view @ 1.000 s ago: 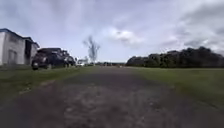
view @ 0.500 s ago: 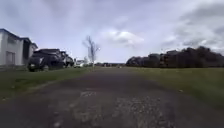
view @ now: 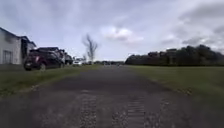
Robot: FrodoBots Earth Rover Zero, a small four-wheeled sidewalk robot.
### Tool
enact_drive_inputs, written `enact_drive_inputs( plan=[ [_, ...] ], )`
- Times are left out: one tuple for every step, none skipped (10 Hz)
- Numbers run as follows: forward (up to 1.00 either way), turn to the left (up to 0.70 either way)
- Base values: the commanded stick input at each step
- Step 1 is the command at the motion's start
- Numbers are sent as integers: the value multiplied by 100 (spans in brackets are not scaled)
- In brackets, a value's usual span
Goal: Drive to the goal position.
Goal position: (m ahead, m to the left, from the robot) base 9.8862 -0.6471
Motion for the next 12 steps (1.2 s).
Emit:
enact_drive_inputs(
  plan=[
    [70, 2],
    [70, 2],
    [70, 2],
    [70, 2],
    [70, 2],
    [70, 2],
    [70, 3],
    [70, 4],
    [70, 23],
    [70, 26],
    [70, 29],
    [70, 32]
  ],
)
